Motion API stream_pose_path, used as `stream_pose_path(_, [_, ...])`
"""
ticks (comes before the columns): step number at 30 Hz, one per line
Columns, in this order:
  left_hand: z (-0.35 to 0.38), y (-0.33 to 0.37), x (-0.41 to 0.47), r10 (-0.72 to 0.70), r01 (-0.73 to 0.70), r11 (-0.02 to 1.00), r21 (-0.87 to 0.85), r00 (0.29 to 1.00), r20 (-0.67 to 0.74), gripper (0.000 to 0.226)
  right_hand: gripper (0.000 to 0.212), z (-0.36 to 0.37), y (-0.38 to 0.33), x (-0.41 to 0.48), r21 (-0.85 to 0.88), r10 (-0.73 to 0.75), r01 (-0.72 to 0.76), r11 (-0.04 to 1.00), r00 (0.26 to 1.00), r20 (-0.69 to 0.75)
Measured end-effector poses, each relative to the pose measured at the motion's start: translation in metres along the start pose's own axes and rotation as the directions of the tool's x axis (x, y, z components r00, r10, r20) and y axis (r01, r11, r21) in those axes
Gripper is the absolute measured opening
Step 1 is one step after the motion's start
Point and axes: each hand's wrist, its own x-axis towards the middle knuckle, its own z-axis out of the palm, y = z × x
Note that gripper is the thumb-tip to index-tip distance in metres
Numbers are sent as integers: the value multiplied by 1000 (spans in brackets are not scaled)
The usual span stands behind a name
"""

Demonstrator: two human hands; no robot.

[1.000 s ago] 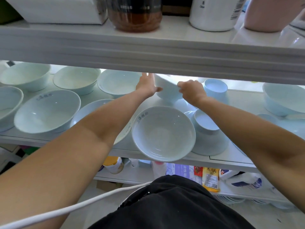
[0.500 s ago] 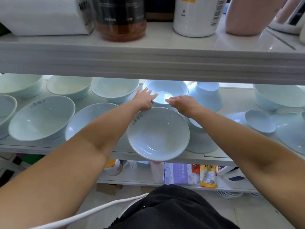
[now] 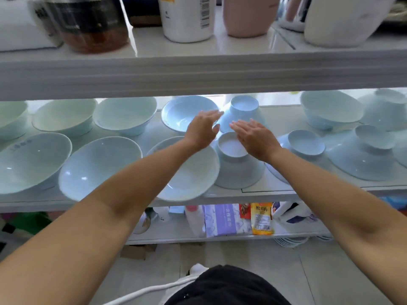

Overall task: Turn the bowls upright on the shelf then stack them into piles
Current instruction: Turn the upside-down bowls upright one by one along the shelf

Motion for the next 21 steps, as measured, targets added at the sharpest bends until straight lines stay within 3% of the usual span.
stream_pose_path(2, [8,23,-7,92,-91,995,29,995,-31,21,45,-2,10,-20,-49,-97,96,994,995,-7])
stream_pose_path(6, [23,65,-24,-9,10,999,32,1000,-23,16,34,-6,25,-50,-37,-225,228,973,971,83])
stream_pose_path(10, [33,96,-42,-110,107,988,111,994,21,20,45,-11,28,-67,-18,-210,219,976,955,210])
stream_pose_path(15, [30,111,-67,-269,241,953,183,952,148,25,40,-14,25,-76,9,-202,204,979,958,204])
stream_pose_path(19, [27,126,-76,-279,240,949,206,942,185,20,41,-17,22,-86,12,-217,218,976,959,184])
stream_pose_path(21, [28,131,-78,-275,235,947,218,945,179,17,53,-16,23,-91,20,-225,225,974,958,179])
